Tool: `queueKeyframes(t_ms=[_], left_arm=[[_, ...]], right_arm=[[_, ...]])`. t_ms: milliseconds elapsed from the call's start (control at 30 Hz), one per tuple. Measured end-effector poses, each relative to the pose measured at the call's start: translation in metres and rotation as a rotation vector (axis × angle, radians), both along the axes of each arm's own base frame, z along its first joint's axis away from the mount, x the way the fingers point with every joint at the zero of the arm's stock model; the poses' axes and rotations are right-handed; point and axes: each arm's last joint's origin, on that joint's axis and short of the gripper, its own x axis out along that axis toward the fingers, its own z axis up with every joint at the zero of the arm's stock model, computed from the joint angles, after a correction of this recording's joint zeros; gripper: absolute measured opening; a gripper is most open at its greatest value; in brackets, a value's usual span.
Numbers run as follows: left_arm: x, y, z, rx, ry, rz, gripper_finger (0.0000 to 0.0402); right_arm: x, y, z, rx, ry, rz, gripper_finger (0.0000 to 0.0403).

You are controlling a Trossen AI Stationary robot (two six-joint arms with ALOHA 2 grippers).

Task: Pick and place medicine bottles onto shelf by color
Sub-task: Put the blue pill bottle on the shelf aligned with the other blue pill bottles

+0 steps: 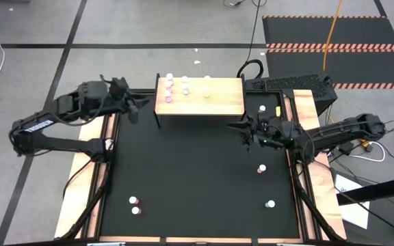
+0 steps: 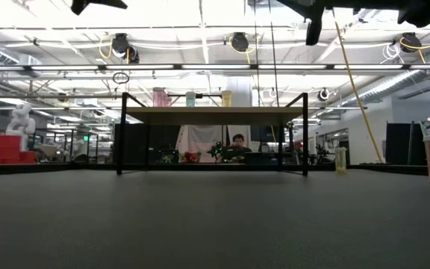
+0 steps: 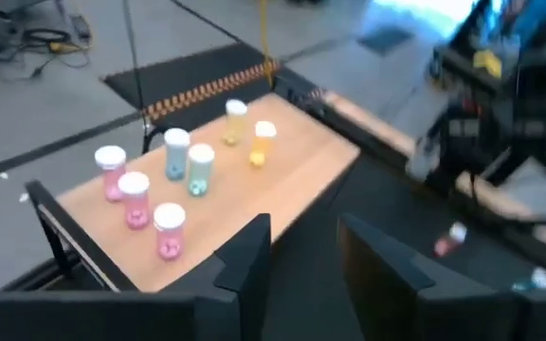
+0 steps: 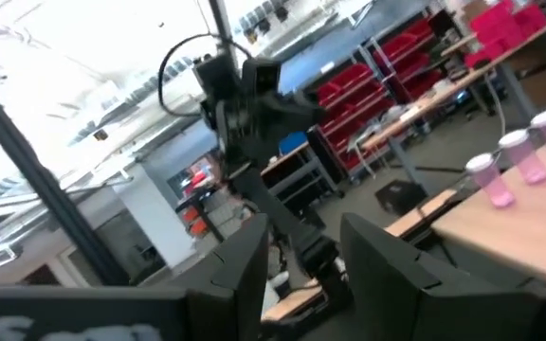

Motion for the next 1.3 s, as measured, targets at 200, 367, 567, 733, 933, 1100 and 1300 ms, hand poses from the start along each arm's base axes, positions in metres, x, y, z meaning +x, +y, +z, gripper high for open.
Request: queueKeyframes(t_ms=[200, 367, 567, 733, 933, 1100, 1300], left_arm=[[0.01, -0.006, 0.005, 0.037, -0.062, 0.051, 0.0101], [0.042, -0.008, -0.008, -0.11, -0.045, -0.068, 0.0099], [0.063, -0.044, -0.016, -0.199, -0.051, -0.116, 0.0075], [0.057, -0.091, -0.008, -0.147, -0.136, -0.17, 0.0032], [0.043, -0.126, -0.006, -0.059, -0.145, -0.236, 0.0006], [0.032, -0.15, 0.001, -0.007, -0.186, -0.319, 0.0006], [0.008, -0.177, 0.006, -0.028, -0.158, -0.493, 0.0006]], right_arm=[[0.001, 0.013, -0.011, 0.026, 0.105, 0.067, 0.013], [-0.003, 0.038, -0.015, 0.027, 0.149, 0.162, 0.013], [-0.015, 0.074, -0.018, -0.014, 0.189, 0.213, 0.013], [-0.028, 0.096, -0.023, -0.022, 0.237, 0.224, 0.013], [-0.044, 0.117, -0.02, 0.062, 0.196, 0.167, 0.013], [-0.042, 0.141, -0.015, 0.074, 0.151, 0.116, 0.013], [0.003, 0.165, -0.005, 0.055, 0.176, 0.036, 0.013]])
